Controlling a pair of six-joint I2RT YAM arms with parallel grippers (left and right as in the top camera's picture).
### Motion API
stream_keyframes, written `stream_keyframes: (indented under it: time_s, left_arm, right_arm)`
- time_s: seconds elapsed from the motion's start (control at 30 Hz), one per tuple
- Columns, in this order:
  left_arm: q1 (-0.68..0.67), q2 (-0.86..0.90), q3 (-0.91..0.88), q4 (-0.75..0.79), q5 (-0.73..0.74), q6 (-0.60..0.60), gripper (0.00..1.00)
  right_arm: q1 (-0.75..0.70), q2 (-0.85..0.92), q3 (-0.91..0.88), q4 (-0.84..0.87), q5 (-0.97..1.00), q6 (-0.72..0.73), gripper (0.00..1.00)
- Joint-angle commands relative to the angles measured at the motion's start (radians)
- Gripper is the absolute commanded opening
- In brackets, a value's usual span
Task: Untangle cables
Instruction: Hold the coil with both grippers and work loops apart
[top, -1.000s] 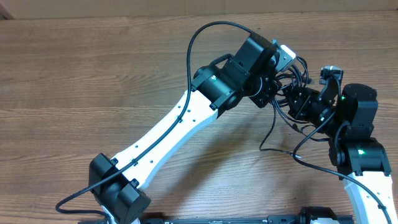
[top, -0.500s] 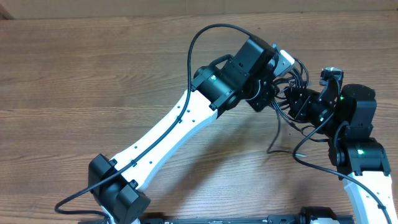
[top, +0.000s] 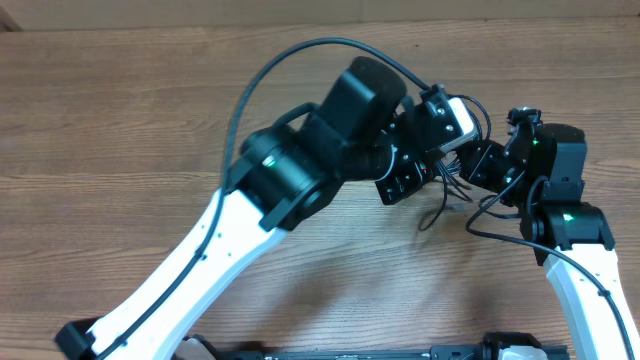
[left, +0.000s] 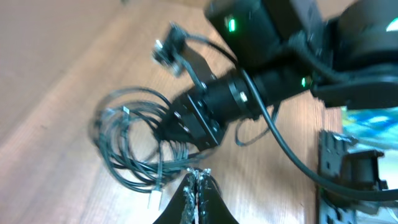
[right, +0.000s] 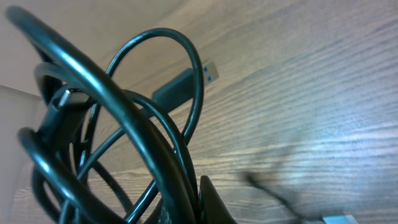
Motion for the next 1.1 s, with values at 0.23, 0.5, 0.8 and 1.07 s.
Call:
stream_keyframes:
  time_s: [0.23,0.5,0.8,1.07]
  left_arm:
    - [0.011,-0.039,0.017,-0.03,-0.232,-0.118,0.12]
    - [0.011,0.055,0.016,-0.061,-0.227,-0.177,0.56]
    - [0.01,0.181,0.016,-0.051,-0.225,-0.182,0.49]
    - [0.011,0.197,0.016,0.023,-0.234,-0.211,0.48]
  right_arm:
    - [-0.003,-0.013,0.002,0.024,-0.068,-0.002,0.04]
    - [-0.003,-0.041,0.002,0.061,-0.161,-0.002,0.04]
    - [-0.003,-0.098,0.002,0.06,-0.176,-0.002,0.04]
    - [-0.003,-0.107,0.002,0.045,-0.182,-0.003,0.04]
